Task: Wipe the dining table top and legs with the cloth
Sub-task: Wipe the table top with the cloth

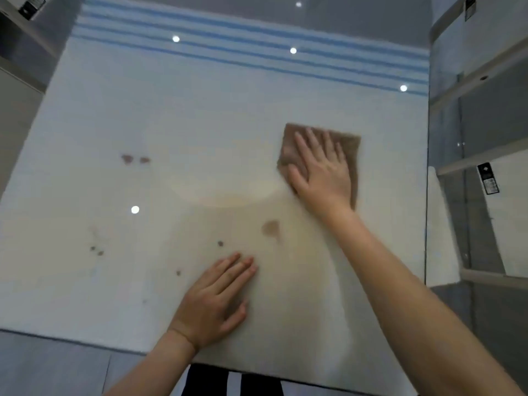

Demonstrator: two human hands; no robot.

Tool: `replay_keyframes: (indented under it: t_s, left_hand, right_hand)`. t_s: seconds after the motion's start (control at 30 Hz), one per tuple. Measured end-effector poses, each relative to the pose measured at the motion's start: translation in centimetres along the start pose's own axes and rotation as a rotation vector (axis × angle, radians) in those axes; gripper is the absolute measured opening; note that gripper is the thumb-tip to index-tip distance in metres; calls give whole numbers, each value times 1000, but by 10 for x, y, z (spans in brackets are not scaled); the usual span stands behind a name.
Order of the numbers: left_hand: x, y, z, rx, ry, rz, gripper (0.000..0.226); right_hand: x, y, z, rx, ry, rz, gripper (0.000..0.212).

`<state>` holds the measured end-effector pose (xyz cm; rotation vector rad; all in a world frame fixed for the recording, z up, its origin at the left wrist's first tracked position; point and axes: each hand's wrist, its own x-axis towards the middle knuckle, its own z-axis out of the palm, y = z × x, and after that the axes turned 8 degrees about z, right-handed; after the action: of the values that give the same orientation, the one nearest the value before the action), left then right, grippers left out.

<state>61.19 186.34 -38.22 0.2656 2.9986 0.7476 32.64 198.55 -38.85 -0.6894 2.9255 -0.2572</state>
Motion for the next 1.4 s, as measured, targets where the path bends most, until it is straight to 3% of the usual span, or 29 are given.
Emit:
replay_keyframes:
  t_s: [0.13, 0.2, 0.3, 0.43, 0.53, 0.6, 0.73, 0.87, 0.97, 1.07, 1.3, 1.4]
  left_hand:
    - [-1, -1, 0, -1, -17, -6, 60]
    - [0, -2, 0, -6, -16, -4, 60]
    - [0, -2, 2, -30, -2, -9, 59]
    - [2, -2, 3, -39, 20, 4, 58]
    - [2, -2, 3, -36, 29, 6, 60]
    - [0, -3, 5, -29, 27, 10, 58]
    - [-1, -3, 4, -17, 18, 7, 59]
    - [-2, -1, 1, -5, -15, -16, 60]
    - [-2, -2, 2, 5, -22, -22, 61]
    - [-1, -1, 2, 14, -14, -16, 60]
    - [-2, -2, 2, 26, -31, -8, 61]
    - [-1, -1, 3, 29, -6, -5, 61]
  right_hand:
    - [-188, 24, -1, -35, -166, -341, 65]
    - [-224, 65, -11, -46, -215, -405, 64]
    - [-177, 108, -20, 14, -140, -149, 62]
    - [-29, 127, -25, -9, 70, 290, 65]
    - [67, 118, -32, 0, 51, 421, 63]
    - [86, 105, -32, -2, 32, 431, 64]
    - [-22, 70, -18, -5, 44, 126, 64]
    - [-232, 46, -4, -48, -134, -203, 69]
    - [-303, 57, -6, -113, -236, -390, 77]
    - [-242, 48, -3, -20, -212, -358, 74]
    - [51, -30, 4, 15, -9, -15, 66]
    - [97, -51, 5, 11, 22, 23, 67]
